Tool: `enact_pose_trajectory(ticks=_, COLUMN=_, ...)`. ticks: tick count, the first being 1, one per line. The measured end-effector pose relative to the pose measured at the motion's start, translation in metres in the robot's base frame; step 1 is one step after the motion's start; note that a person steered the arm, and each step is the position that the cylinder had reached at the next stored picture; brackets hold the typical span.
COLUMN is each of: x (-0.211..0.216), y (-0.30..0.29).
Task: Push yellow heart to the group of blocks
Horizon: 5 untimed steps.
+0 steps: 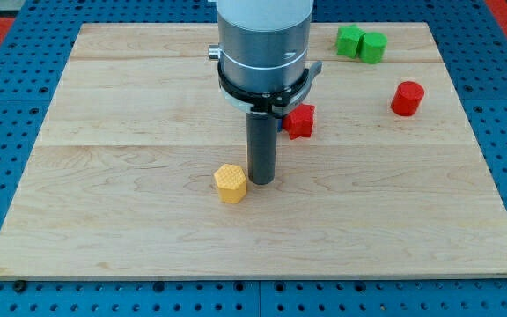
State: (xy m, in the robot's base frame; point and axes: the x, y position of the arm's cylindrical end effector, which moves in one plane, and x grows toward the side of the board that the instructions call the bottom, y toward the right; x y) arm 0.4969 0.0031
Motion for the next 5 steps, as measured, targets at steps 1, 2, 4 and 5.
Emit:
enact_pose_trajectory(ticks=1, x=0.0, y=-0.002)
enact_pose_trajectory(ticks=2, x=-0.007, y=-0.002)
enact_pose_trajectory(ticks=4, x=-0.007, y=-0.019)
enact_pose_trajectory(ticks=5, x=-0.013, y=-0.02)
